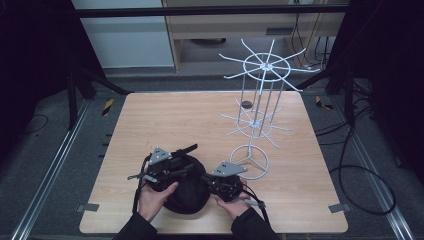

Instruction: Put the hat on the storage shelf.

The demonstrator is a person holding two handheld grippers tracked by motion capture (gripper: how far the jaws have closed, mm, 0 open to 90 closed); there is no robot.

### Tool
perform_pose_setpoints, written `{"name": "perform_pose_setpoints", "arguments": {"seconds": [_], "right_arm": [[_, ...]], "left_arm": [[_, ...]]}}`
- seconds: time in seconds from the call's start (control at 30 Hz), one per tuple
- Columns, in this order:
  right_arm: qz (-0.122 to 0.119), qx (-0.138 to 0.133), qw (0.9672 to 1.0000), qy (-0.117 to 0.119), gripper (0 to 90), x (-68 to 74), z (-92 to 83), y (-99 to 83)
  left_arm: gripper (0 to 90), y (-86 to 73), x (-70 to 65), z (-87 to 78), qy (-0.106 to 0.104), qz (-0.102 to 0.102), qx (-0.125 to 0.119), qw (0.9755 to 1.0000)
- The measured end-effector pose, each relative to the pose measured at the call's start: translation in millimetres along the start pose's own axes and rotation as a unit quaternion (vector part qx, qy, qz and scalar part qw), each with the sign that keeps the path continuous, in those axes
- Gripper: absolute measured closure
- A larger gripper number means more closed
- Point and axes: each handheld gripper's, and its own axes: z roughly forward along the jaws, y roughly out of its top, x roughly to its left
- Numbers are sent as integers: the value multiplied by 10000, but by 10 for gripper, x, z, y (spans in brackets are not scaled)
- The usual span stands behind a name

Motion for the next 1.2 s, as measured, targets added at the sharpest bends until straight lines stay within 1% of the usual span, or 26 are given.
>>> {"name": "perform_pose_setpoints", "arguments": {"seconds": [0.07, 0.13, 0.27, 0.43, 0.47, 0.53, 0.57, 0.6, 0.7, 0.73, 0.77, 0.8, 0.83, 0.87, 1.0, 1.07, 1.17, 1.2], "right_arm": [[4, -8, 10000, 3, 833, 0, 5, 0], [-24, -13, 10000, 29, 835, 7, 11, -2], [-79, 12, 9999, 99, 841, 35, 32, -4], [-99, 57, 9999, 128, 846, 49, 52, -9], [-147, 46, 9997, 169, 847, 54, 57, -11], [-154, 48, 9996, 214, 847, 63, 59, -11], [-154, 48, 9996, 214, 847, 63, 59, -11], [-175, 63, 9996, 223, 847, 69, 61, -12], [-211, 108, 9993, 274, 846, 95, 81, -14], [-220, 118, 9993, 283, 845, 102, 91, -15], [-217, 126, 9993, 294, 844, 106, 95, -15], [-208, 138, 9992, 299, 841, 112, 100, -16], [-208, 138, 9992, 299, 841, 112, 100, -16], [-218, 142, 9991, 324, 833, 118, 107, -20], [-217, 149, 9989, 387, 801, 126, 110, -23], [-241, 147, 9986, 447, 745, 140, 103, -20], [-204, 102, 9983, 540, 659, 148, 57, -2], [-191, 49, 9979, 616, 617, 149, 0, 9]], "left_arm": [[413, -1, -6, 20, 22, 5, 19, 10000], [404, 0, -10, 47, 58, -42, 26, 10000], [380, 3, -5, 112, 7, -194, 57, 9998], [358, -7, -15, 159, 44, -271, 120, 9996], [351, -20, -23, 179, 57, -295, 163, 9994], [355, -42, -28, 217, 38, -328, 240, 9992], [374, -42, -28, 217, 38, -328, 240, 9992], [374, -51, -23, 229, 39, -361, 262, 9990], [477, -55, -6, 233, -55, -468, 331, 9983], [540, -58, 2, 229, -119, -503, 358, 9980], [564, -62, 3, 228, -138, -533, 347, 9979], [595, -62, 3, 228, -138, -533, 347, 9979], [595, -66, 1, 229, -156, -530, 329, 9979], [638, -72, -5, 227, -160, -517, 324, 9980], [695, -79, -16, 218, -139, -483, 314, 9982], [712, -78, -18, 198, -116, -482, 268, 9984], [739, -70, -18, 142, -130, -512, 144, 9985], [750, -61, -19, 106, -135, -493, 71, 9987]]}}
